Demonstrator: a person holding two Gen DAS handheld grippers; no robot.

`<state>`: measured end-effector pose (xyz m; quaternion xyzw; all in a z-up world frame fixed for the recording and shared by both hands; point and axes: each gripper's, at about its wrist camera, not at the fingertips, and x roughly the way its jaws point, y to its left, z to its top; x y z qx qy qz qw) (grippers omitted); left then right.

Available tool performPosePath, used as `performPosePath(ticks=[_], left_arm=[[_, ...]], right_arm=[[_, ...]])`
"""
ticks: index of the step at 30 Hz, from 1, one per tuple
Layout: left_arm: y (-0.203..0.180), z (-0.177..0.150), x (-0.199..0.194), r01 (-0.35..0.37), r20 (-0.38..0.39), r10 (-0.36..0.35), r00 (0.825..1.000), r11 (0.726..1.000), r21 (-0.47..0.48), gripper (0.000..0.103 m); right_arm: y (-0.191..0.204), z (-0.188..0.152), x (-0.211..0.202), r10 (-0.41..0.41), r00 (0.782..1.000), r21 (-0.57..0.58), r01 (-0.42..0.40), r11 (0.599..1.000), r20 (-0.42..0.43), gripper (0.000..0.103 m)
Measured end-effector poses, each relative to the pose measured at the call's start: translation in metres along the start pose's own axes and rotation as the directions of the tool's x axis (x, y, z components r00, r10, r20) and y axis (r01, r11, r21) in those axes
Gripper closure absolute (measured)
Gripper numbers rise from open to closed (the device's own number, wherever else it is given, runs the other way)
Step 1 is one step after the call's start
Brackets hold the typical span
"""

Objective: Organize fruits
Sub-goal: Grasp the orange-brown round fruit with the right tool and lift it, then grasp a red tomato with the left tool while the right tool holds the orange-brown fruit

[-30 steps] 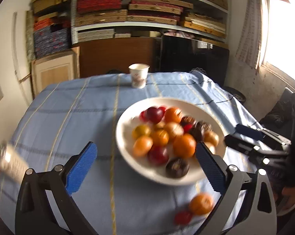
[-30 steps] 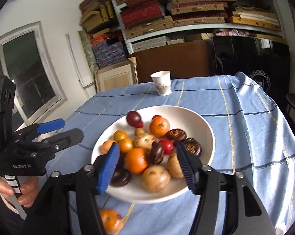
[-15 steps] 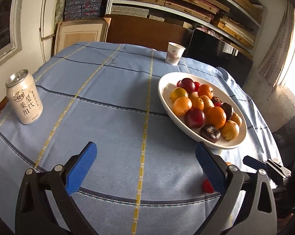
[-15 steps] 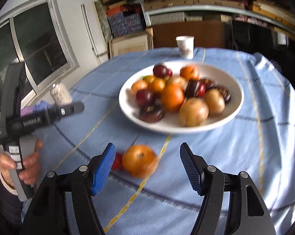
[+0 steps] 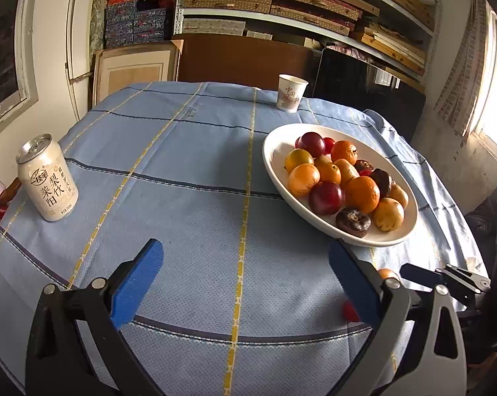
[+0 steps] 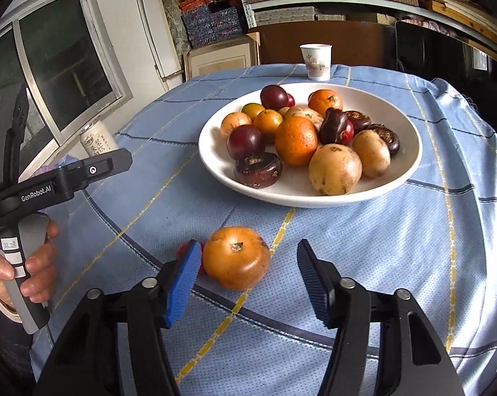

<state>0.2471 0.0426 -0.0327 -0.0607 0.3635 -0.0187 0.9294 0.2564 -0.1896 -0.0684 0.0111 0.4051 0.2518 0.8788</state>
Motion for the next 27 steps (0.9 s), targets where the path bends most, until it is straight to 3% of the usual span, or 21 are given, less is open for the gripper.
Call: performPosePath(ticks=[16, 19, 22, 23, 25, 27], left_arm=[[-0.003, -0.002, -0.003, 0.009, 0.001, -0.009, 1.0, 1.0, 0.011, 0.004], [-0.011, -0.006, 0.001, 0.061, -0.037, -0.06, 0.998, 0.997, 0.035, 0.004], [-0.034, -0.015, 0.005, 0.153, -0.095, -0.141, 0.986, 0.978, 0.141, 0.004], [-0.048, -0.021, 0.005, 0.189, -0.118, -0.167, 0.979, 0.96, 0.206, 0.004], [-0.064, -0.03, 0.004, 0.208, -0.132, -0.177, 0.975, 0.938, 0.278, 0.005], [-0.079, -0.038, 0.005, 0.233, -0.154, -0.191, 0.969, 0.913, 0.334, 0.016]], right_arm=[[-0.002, -0.002, 0.012, 0.084, 0.996, 0.05, -0.082, 0.995, -0.039, 0.058], [-0.011, 0.0, 0.0, 0.06, 0.998, 0.08, -0.06, 0.995, 0.004, 0.058], [-0.029, 0.004, -0.021, 0.054, 0.995, 0.151, -0.066, 0.986, 0.082, 0.058], [-0.035, 0.004, -0.026, 0.05, 0.994, 0.172, -0.066, 0.983, 0.098, 0.058], [-0.046, 0.003, -0.034, 0.027, 0.992, 0.213, -0.053, 0.976, 0.122, 0.058], [-0.053, 0.002, -0.037, 0.024, 0.991, 0.241, -0.055, 0.969, 0.129, 0.058]])
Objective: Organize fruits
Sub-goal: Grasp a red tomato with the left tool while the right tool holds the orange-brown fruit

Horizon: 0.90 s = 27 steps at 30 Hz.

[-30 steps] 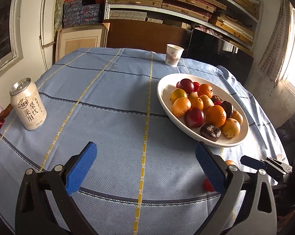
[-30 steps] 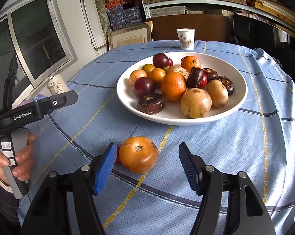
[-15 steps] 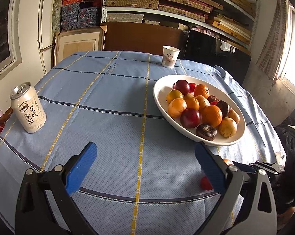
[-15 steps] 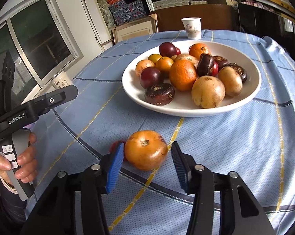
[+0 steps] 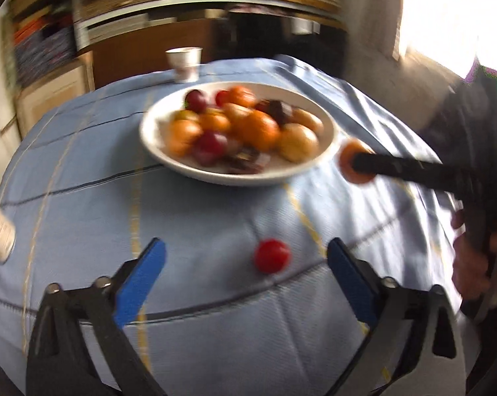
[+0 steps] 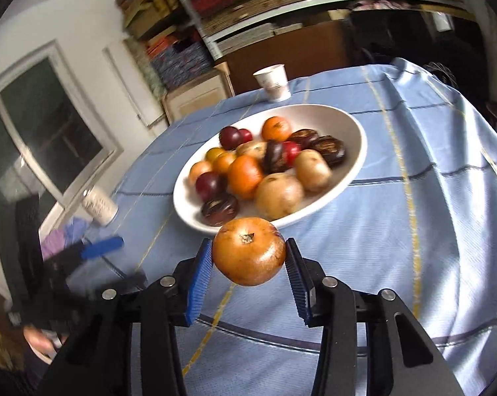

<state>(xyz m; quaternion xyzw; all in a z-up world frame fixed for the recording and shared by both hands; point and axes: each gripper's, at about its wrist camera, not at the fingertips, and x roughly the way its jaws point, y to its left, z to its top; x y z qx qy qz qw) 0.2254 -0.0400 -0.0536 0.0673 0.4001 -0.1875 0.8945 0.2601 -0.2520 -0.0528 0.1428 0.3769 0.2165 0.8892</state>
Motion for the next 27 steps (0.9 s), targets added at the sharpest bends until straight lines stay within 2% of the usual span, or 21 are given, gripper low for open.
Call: performPosePath(ticks=[1, 2, 6, 8, 11, 19, 22, 23, 27], left_arm=[[-0.005, -0.001, 0.003, 0.018, -0.015, -0.017, 1.0, 1.0, 0.014, 0.024], [-0.008, -0.002, 0.006, 0.033, -0.031, -0.033, 0.999, 0.999, 0.021, 0.027], [-0.008, -0.003, 0.015, 0.063, -0.067, -0.062, 0.996, 0.998, 0.009, 0.03], [-0.005, -0.002, 0.02, 0.079, -0.078, -0.079, 0.994, 0.997, -0.01, 0.041], [-0.003, -0.001, 0.028, 0.082, -0.107, -0.084, 0.991, 0.996, -0.019, 0.048], [-0.007, 0.0, 0.038, 0.079, -0.136, -0.08, 0.987, 0.997, -0.017, 0.055], [-0.007, 0.001, 0.039, 0.077, -0.141, -0.079, 0.987, 0.997, -0.017, 0.061], [-0.007, 0.001, 0.039, 0.08, -0.141, -0.082, 0.987, 0.997, -0.018, 0.067], [-0.007, 0.002, 0.04, 0.062, -0.143, -0.064, 0.988, 0.998, -0.017, 0.072]], right_arm=[[-0.004, 0.001, -0.001, 0.003, 1.0, 0.018, -0.003, 1.0, 0.001, 0.058], [-0.005, 0.001, -0.002, 0.005, 1.0, 0.026, -0.005, 1.0, 0.002, 0.058], [-0.003, 0.001, -0.003, -0.002, 1.0, 0.012, 0.002, 1.0, 0.005, 0.058], [-0.002, 0.002, -0.003, 0.006, 1.0, 0.006, -0.006, 1.0, 0.004, 0.058], [0.002, 0.001, -0.005, 0.01, 1.0, -0.002, -0.01, 1.0, 0.005, 0.058], [0.005, 0.0, -0.009, 0.02, 1.0, -0.011, -0.02, 1.0, 0.008, 0.058], [0.007, 0.0, -0.009, 0.021, 1.0, -0.015, -0.021, 1.0, 0.007, 0.058], [0.007, 0.0, -0.009, 0.021, 1.0, -0.015, -0.021, 1.0, 0.008, 0.058], [0.006, 0.0, -0.009, 0.021, 1.0, -0.011, -0.02, 1.0, 0.011, 0.058]])
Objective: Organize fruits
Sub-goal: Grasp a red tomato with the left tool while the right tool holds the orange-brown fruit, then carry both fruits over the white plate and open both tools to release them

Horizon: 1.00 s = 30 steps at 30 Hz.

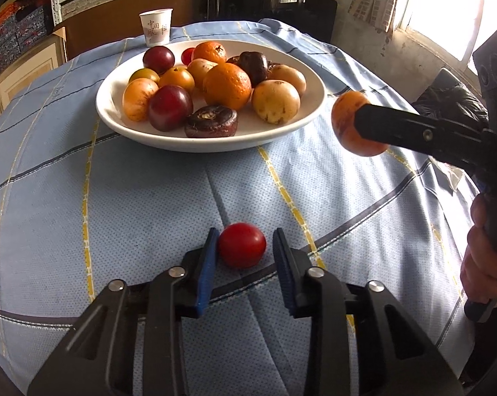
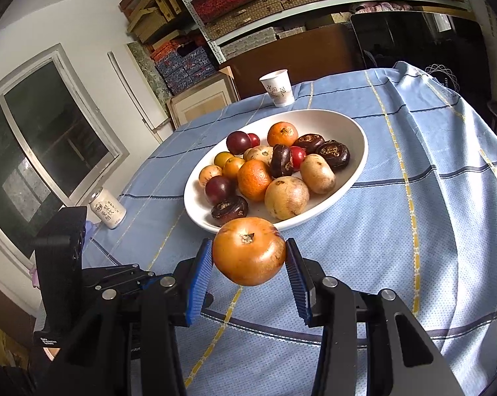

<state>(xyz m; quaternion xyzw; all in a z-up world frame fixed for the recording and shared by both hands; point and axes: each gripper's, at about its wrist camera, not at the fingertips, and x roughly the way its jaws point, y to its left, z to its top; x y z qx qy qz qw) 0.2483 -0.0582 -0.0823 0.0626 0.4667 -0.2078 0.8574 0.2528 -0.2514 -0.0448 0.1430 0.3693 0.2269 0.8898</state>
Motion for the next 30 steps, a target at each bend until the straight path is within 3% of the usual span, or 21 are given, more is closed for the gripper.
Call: performPosePath(ticks=[8, 13, 16, 21, 30], left_arm=[[-0.003, -0.001, -0.009, -0.056, 0.043, 0.056, 0.997, 0.998, 0.002, 0.076], [0.007, 0.007, -0.035, -0.044, 0.107, 0.047, 0.993, 0.999, -0.027, 0.076], [0.019, 0.024, -0.053, -0.013, 0.149, 0.02, 0.989, 0.999, -0.048, 0.076], [0.038, 0.072, -0.059, -0.025, 0.185, 0.038, 0.982, 0.997, -0.072, 0.076], [0.063, 0.14, -0.006, -0.054, 0.166, 0.078, 0.983, 0.988, -0.145, 0.076]], right_arm=[[0.0, -0.001, 0.003, -0.009, 1.0, -0.008, 0.009, 1.0, -0.004, 0.058], [0.002, -0.001, 0.005, -0.02, 1.0, -0.038, 0.02, 0.999, 0.0, 0.058], [0.003, 0.007, 0.001, -0.011, 1.0, -0.039, 0.012, 0.999, 0.026, 0.058], [0.008, 0.034, 0.002, -0.01, 0.997, -0.044, 0.014, 0.999, 0.083, 0.058], [-0.014, 0.087, 0.049, -0.12, 0.988, -0.022, 0.122, 0.992, 0.096, 0.058]])
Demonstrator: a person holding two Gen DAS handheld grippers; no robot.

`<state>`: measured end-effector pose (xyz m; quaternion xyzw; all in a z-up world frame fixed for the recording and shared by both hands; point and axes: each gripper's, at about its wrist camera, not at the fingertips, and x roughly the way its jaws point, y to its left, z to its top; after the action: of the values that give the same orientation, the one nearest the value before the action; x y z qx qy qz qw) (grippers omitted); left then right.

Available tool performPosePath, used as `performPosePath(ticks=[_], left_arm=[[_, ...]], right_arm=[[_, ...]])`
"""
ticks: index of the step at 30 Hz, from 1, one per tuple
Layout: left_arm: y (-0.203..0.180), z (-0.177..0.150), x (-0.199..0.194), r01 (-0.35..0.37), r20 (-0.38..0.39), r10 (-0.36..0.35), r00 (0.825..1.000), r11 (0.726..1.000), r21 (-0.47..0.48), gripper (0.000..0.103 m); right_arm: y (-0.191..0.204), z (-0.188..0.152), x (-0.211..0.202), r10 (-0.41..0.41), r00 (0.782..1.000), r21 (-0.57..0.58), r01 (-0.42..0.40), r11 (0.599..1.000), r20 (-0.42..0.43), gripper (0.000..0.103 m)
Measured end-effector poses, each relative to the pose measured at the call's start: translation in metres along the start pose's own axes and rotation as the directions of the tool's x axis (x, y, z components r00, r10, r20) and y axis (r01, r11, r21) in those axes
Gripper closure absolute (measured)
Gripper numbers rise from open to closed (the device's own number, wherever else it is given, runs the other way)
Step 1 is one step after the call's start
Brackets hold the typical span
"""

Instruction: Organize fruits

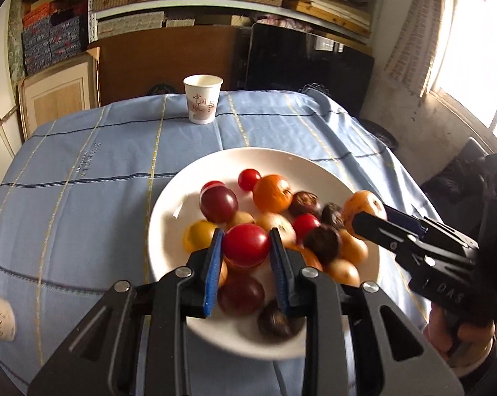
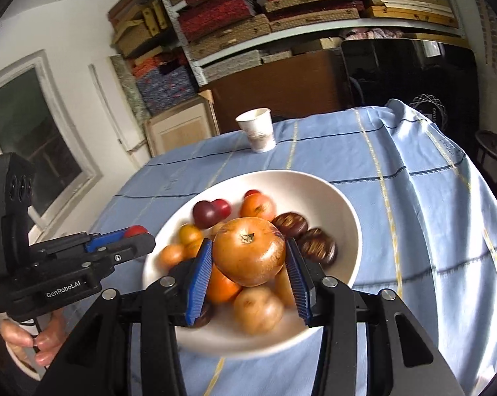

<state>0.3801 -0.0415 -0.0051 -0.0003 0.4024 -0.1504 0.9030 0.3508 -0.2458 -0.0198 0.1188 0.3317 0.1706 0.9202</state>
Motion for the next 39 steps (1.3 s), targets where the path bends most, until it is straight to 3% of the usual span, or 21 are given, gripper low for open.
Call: performPosePath(ticks=[9, 10, 11, 13, 17, 19, 24, 32, 39], left_arm=[[-0.002, 0.004, 0.033, -0.04, -0.031, 0.04, 0.999, 0.999, 0.026, 0.074], [-0.002, 0.003, 0.033, -0.053, -0.032, 0.054, 0.998, 0.998, 0.027, 0.061], [-0.002, 0.003, 0.029, -0.076, -0.024, 0.076, 0.997, 0.997, 0.025, 0.041], [-0.002, 0.002, 0.016, -0.114, 0.019, 0.113, 0.993, 0.993, 0.017, 0.02], [-0.004, -0.001, -0.025, -0.154, 0.095, 0.152, 0.984, 0.988, 0.011, 0.007], [-0.005, -0.008, -0.051, -0.159, 0.117, 0.158, 0.98, 0.987, -0.003, 0.004], [-0.004, -0.043, -0.107, -0.198, 0.141, 0.204, 0.969, 0.979, -0.052, 0.004], [-0.009, -0.105, -0.152, -0.211, 0.105, 0.221, 0.97, 0.973, -0.097, 0.004], [-0.017, -0.142, -0.164, -0.216, 0.081, 0.223, 0.971, 0.972, -0.093, 0.004]], right_arm=[[-0.009, 0.014, 0.042, -0.04, 0.998, -0.041, 0.038, 0.998, -0.048, 0.058], [-0.008, 0.015, 0.042, -0.038, 0.998, -0.044, 0.036, 0.998, -0.052, 0.057], [-0.007, 0.014, 0.042, -0.036, 0.998, -0.046, 0.034, 0.998, -0.055, 0.056], [-0.006, 0.014, 0.041, -0.034, 0.997, -0.048, 0.031, 0.998, -0.066, 0.055], [0.002, 0.017, 0.023, -0.045, 0.998, -0.072, 0.043, 0.996, -0.039, 0.042], [0.011, 0.019, 0.005, -0.043, 0.999, -0.089, 0.041, 0.995, -0.016, 0.027], [0.04, 0.0, -0.052, -0.078, 0.996, -0.172, 0.085, 0.981, 0.047, 0.005], [0.055, -0.058, -0.102, -0.117, 0.993, -0.194, 0.115, 0.974, 0.001, 0.003], [0.055, -0.086, -0.122, -0.139, 0.99, -0.198, 0.131, 0.971, -0.028, 0.004]])
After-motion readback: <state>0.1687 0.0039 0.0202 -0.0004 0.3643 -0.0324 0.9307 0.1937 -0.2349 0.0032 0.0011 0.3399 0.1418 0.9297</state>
